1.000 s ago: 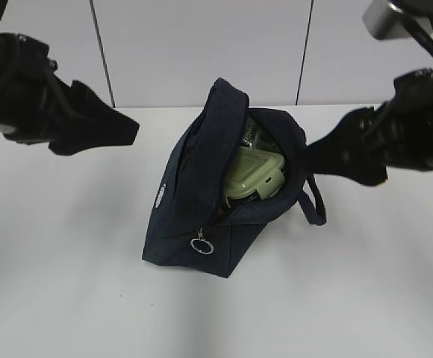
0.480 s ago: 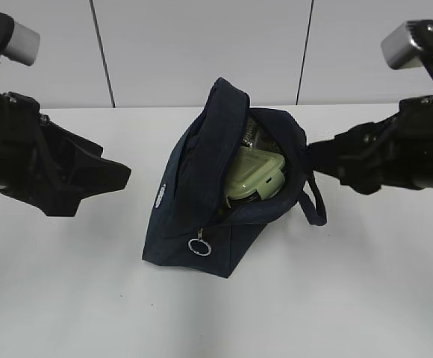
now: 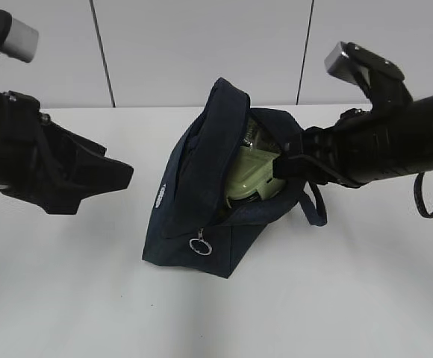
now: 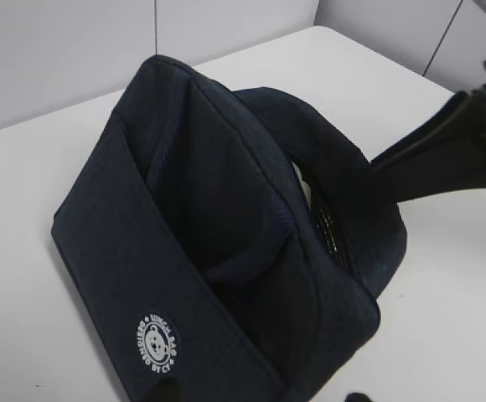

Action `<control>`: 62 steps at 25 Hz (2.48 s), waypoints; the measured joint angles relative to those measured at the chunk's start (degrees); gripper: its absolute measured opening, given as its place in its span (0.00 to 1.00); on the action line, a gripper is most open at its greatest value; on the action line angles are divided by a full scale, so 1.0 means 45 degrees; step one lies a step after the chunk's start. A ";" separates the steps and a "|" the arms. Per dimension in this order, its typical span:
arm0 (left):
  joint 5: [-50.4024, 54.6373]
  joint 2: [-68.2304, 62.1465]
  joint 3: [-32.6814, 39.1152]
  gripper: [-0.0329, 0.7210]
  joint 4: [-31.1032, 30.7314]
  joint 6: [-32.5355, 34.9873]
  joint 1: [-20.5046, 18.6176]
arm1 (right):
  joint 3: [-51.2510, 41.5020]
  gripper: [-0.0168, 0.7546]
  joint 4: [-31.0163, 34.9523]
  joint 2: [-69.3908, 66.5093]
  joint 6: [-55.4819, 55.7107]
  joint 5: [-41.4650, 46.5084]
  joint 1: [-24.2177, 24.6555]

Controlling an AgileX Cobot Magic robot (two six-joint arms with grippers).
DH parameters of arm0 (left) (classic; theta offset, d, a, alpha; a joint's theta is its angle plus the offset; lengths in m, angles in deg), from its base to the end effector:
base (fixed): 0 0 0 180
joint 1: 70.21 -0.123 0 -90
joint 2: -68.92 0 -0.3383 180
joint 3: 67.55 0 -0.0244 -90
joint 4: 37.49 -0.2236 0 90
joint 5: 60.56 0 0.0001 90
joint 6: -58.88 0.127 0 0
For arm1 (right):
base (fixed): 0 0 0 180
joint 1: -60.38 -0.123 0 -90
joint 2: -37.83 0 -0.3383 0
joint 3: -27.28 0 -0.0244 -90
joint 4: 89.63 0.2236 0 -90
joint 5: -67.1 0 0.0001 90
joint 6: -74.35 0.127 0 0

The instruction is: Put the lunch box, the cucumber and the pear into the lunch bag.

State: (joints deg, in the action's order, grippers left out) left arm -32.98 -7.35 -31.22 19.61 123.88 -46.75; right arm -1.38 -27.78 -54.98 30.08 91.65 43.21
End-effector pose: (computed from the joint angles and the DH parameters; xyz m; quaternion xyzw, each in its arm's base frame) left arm 0.1886 -0.1358 0.3155 0.3447 0.8171 -0.2233 0.4046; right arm 0.2781 0.1347 0.2834 -0.0884 0.9018 0.2726 0.3235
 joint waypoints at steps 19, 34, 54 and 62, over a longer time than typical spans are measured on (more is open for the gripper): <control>-0.0206 0.0008 0.0000 0.52 0.0000 0.0000 0.0000 | 0.1884 0.39 -0.7894 -0.0469 0.6526 0.1047 0.0123; -0.0245 0.0008 0.0000 0.51 0.0000 0.0000 0.0000 | 0.2348 0.15 -0.7703 -0.2089 0.6169 0.0897 0.0123; -0.0598 0.0008 0.0000 0.51 0.0000 0.0000 0.0000 | 0.5128 0.56 -0.3578 -0.2355 0.1146 0.3967 0.0123; -0.0339 -0.0015 0.0000 0.49 0.0048 0.0000 0.0000 | 0.5340 0.70 -0.6674 -0.1255 0.2470 0.4507 0.0123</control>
State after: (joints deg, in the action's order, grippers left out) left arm -34.50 -7.42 -31.22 19.83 123.88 -46.75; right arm 22.66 -57.81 -60.63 41.20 111.93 43.76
